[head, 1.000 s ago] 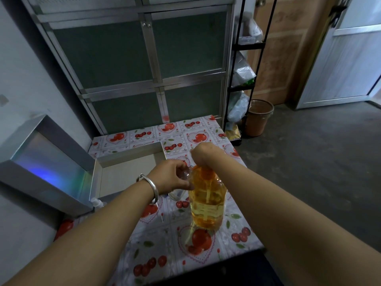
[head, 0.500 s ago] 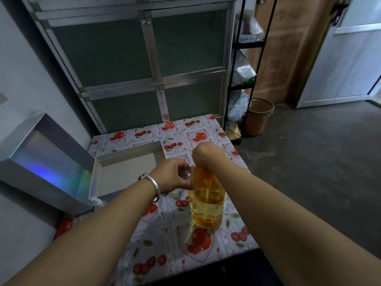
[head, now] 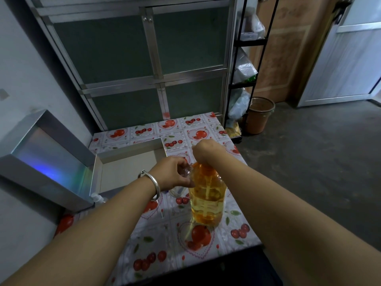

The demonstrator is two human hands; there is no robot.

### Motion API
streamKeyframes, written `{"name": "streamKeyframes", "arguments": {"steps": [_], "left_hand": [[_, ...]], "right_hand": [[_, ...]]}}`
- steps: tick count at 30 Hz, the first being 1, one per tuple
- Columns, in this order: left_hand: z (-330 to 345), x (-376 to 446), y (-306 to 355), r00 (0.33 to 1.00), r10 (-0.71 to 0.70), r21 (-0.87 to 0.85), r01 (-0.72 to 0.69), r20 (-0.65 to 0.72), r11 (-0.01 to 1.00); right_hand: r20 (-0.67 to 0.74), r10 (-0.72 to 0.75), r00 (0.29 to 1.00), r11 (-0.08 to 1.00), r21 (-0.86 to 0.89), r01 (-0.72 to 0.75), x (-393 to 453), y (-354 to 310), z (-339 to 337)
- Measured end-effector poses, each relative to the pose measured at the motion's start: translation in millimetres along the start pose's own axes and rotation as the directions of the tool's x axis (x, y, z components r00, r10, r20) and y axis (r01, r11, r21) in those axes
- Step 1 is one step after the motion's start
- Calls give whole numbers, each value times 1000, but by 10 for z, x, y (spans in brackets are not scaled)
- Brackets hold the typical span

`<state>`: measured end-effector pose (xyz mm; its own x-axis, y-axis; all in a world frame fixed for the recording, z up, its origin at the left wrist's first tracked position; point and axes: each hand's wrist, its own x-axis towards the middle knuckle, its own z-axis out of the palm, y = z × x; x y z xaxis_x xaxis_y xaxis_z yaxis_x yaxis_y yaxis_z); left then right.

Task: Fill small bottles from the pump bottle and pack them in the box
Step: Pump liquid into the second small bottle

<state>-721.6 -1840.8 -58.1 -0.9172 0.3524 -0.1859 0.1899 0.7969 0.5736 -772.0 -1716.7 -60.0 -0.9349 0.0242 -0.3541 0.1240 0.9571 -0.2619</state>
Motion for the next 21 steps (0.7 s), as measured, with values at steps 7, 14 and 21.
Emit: {"name": "streamKeyframes", "arguments": {"steps": [7, 14, 21], "left_hand": [[-11, 17, 16, 1000, 7, 17, -7, -1, 1000], [2, 2, 0, 1000, 17, 24, -17, 7, 1000], [-20, 20, -4, 1000, 18, 24, -19, 24, 1000]], "right_hand": [[-33, 39, 999, 994, 105, -35, -12, 7, 1], [-15, 25, 1000, 994, 107, -23, 16, -18, 2], [-97, 56, 994, 993, 107, -45, -32, 14, 25]]}}
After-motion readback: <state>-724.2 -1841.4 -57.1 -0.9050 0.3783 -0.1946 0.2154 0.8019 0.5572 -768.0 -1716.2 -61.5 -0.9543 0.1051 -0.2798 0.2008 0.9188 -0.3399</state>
